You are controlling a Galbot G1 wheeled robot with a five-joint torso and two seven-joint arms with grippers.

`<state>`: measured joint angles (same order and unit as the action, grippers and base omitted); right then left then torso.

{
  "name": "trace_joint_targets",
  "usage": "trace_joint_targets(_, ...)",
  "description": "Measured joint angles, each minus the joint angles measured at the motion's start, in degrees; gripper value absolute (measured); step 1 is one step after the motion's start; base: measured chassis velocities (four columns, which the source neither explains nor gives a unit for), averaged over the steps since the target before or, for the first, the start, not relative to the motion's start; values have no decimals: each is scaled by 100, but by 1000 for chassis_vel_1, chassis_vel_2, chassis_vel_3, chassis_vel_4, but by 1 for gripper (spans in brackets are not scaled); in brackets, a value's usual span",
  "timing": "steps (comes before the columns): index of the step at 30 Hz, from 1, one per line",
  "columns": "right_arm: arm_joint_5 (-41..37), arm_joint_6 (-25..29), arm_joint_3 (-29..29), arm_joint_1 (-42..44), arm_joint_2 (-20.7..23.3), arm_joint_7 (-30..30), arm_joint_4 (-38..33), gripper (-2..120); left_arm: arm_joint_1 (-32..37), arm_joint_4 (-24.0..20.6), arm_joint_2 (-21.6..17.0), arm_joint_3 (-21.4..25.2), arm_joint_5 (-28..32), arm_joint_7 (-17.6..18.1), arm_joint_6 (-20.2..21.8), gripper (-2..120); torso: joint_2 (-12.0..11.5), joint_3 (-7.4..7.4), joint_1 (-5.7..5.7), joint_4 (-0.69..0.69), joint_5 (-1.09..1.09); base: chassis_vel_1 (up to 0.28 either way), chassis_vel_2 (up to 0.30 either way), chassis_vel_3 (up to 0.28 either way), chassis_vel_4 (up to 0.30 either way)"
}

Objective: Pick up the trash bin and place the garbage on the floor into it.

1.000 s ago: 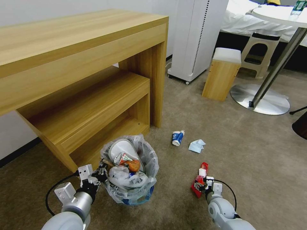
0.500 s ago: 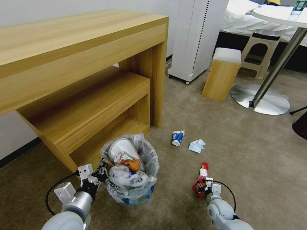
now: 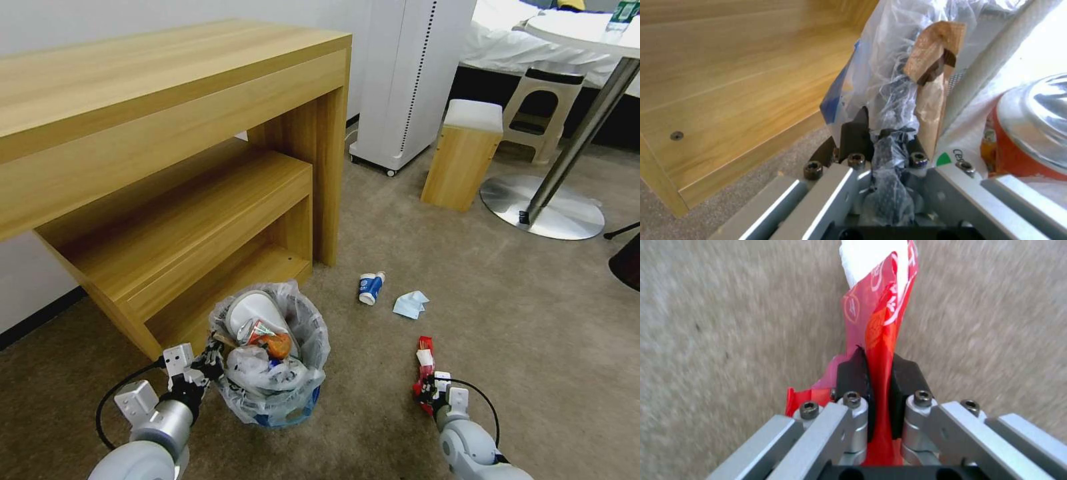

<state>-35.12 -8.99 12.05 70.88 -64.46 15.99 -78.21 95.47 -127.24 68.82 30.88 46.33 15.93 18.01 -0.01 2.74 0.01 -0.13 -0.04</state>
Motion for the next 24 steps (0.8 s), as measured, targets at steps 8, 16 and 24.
trace_joint_targets(8, -41, 476, 179, 187, 353, -288, -651, 3, -89, 166, 10, -15, -16, -9, -10, 1, 0, 0, 0, -1, 0, 0, 0, 0, 0)
trace_joint_targets(16, -36, 1092, 203, 267, 822, -638, -1753, 3, -84, 240, 24, -42, -52, -21, -15, 1, 0, 0, 0, 0, 0, 0, 0, 0, 0)
trace_joint_targets(24, -240, 1027, 175, 169, 1221, -640, -2803, 3, -64, 286, -25, -84, -61, -13, -7, 1, 0, 0, 0, 0, 0, 0, 0, 0, 0)
